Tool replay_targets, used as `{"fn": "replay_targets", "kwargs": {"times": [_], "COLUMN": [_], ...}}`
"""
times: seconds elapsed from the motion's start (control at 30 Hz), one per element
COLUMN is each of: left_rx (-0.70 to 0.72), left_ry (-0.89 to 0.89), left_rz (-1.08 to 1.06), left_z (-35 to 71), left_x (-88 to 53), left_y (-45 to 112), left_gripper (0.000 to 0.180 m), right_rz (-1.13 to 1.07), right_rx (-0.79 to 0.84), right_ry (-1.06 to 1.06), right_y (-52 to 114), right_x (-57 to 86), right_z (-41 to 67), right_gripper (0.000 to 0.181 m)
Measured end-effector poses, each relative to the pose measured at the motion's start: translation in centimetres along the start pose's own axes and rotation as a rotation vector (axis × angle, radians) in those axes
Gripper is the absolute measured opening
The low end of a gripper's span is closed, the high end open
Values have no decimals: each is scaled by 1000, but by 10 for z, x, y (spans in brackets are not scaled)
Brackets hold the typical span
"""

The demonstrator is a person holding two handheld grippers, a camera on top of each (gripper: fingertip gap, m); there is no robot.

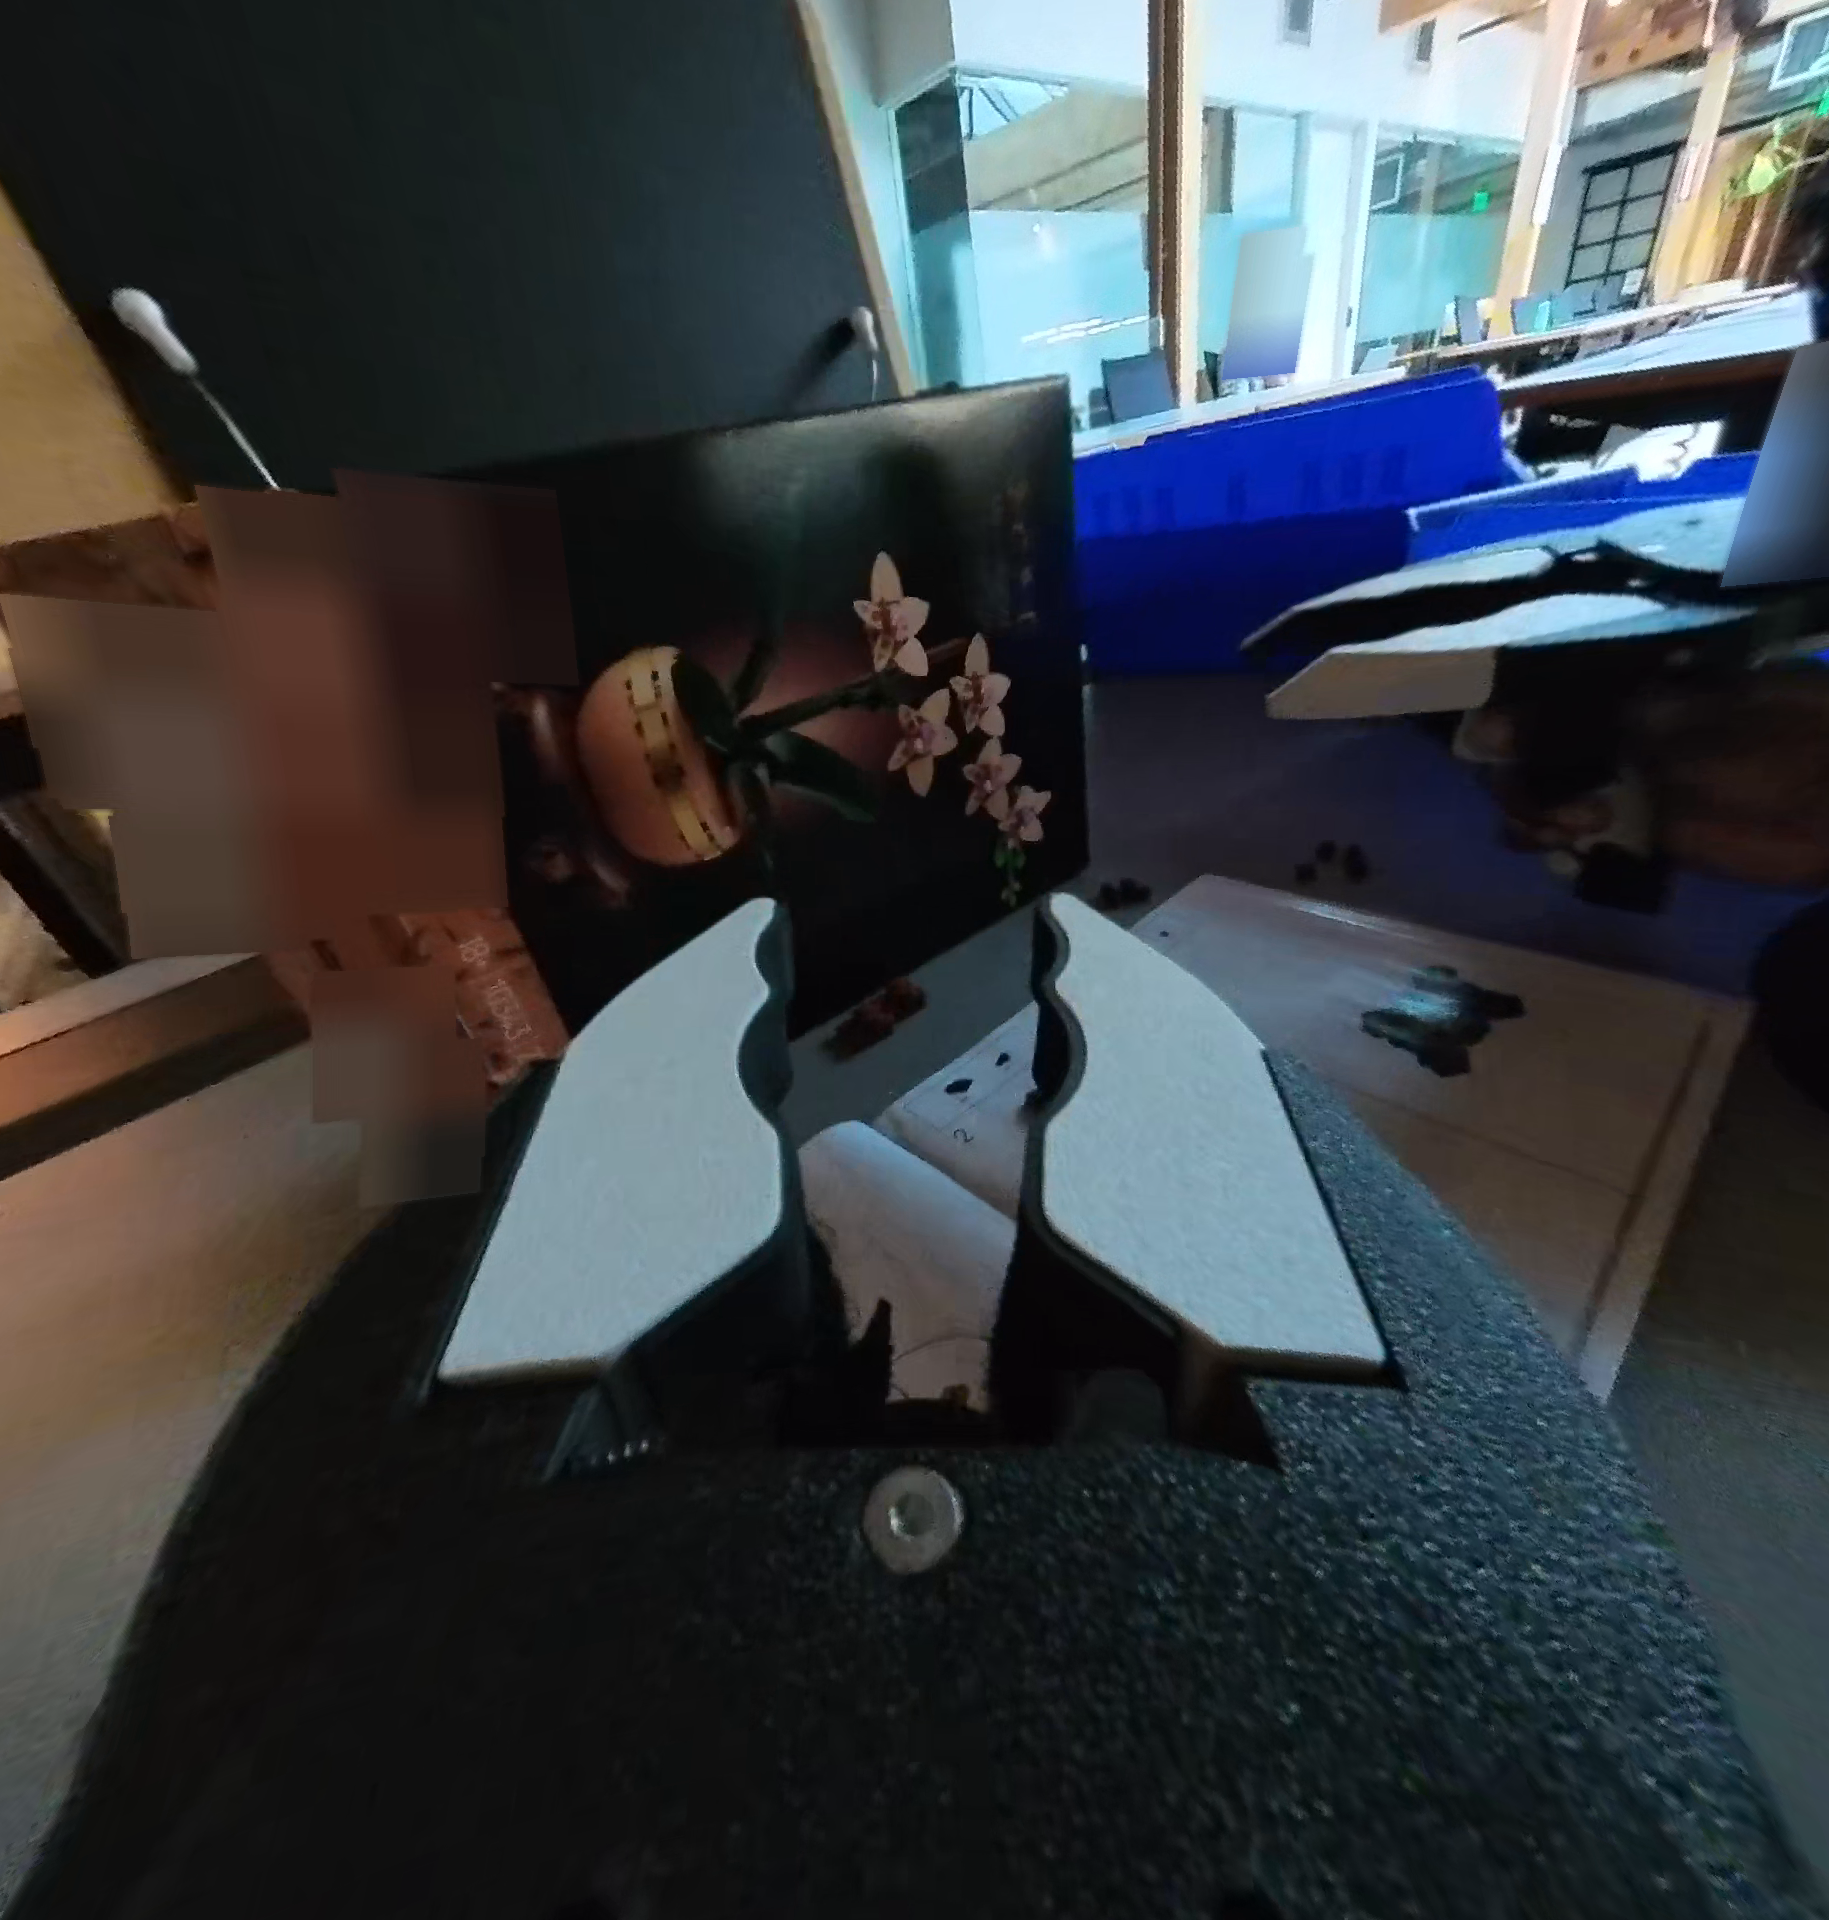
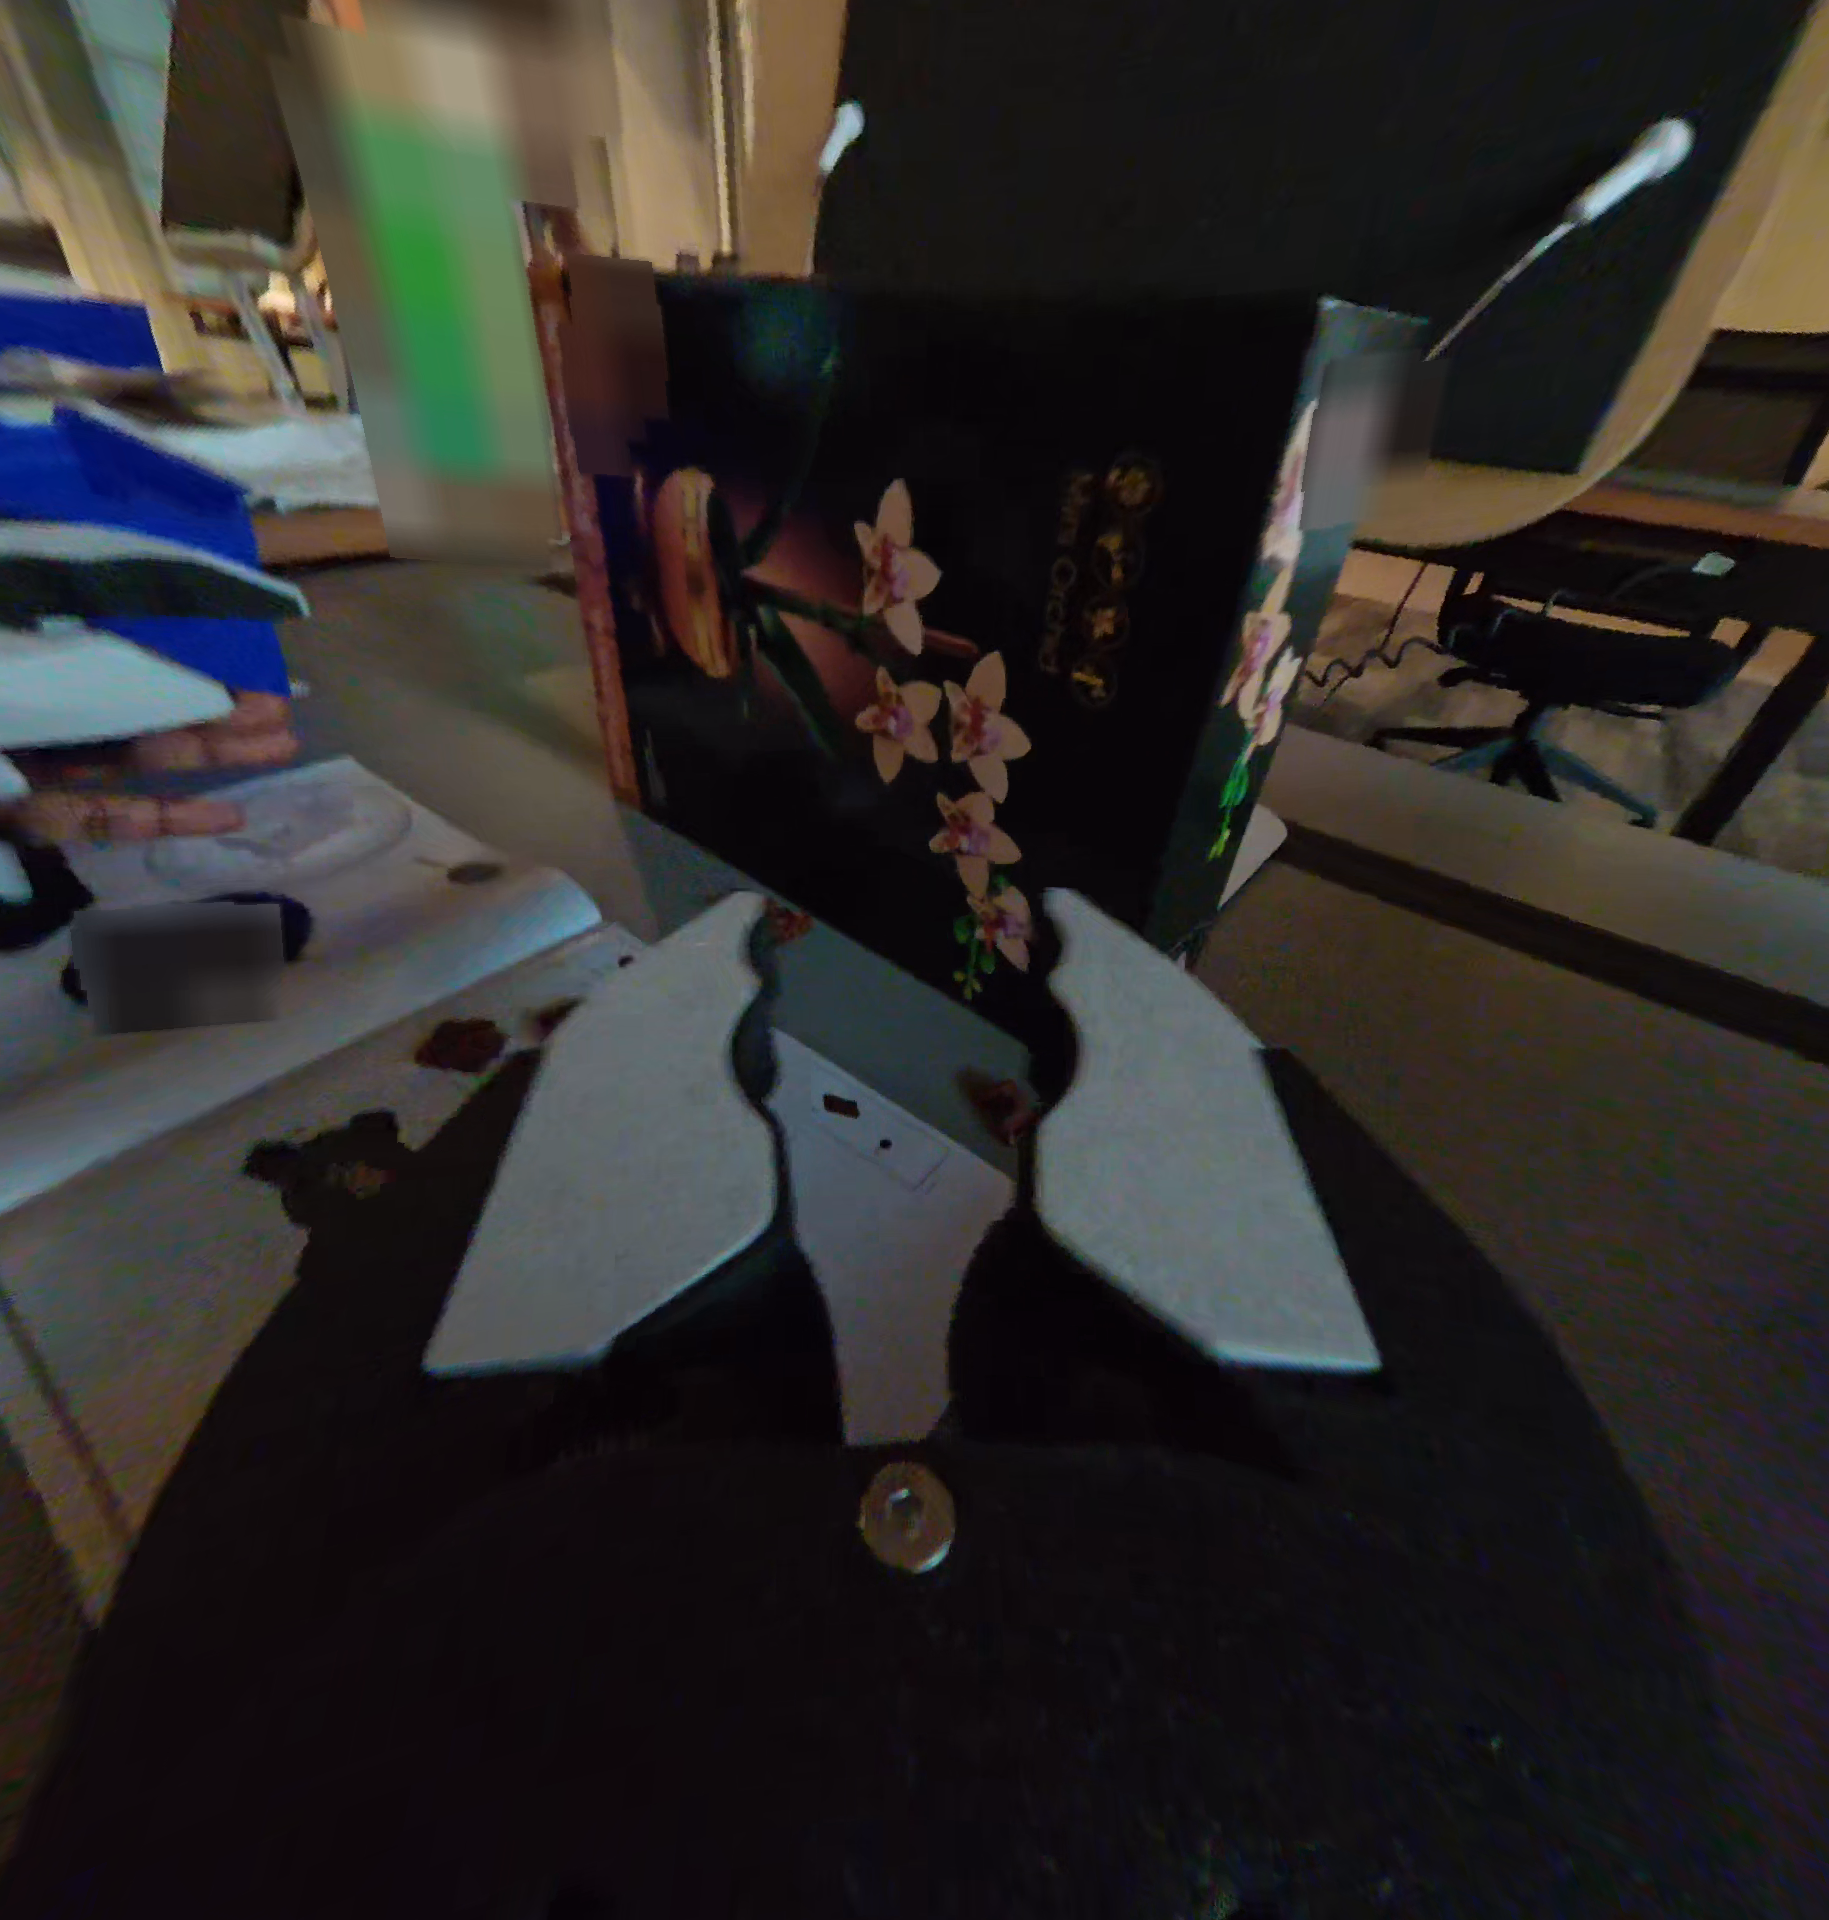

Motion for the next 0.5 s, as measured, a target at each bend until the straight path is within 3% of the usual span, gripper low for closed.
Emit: {"fn": "replay_targets", "kwargs": {"times": [0.1,0.17,0.3,0.5], "left_rx": [12,3,-77,-90], "left_ry": [-7,23,114,50], "left_rz": [5,-3,-20,-80], "left_z": [0,-1,-8,-11], "left_x": [1,4,10,13], "left_y": [-1,-1,2,3], "left_gripper": [37,36,36,38], "right_rz": [33,69,169,422], "right_rx": [13,-43,-148,-334], "right_ry": [-101,-149,-201,-215], "right_y": [-1,2,7,51], "right_x": [-6,-10,-22,-45], "right_z": [2,-2,-13,21], "right_gripper": [9,6,11,28]}}
Point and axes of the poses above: each gripper's, where its closed fingertips meet, y out along the fingers, z out of its top, x = y × z across the jaws, the point moved 10 cm from there along -y, back along the fingers, and after that the axes turned 15 degrees about x, right-handed, at the moved point
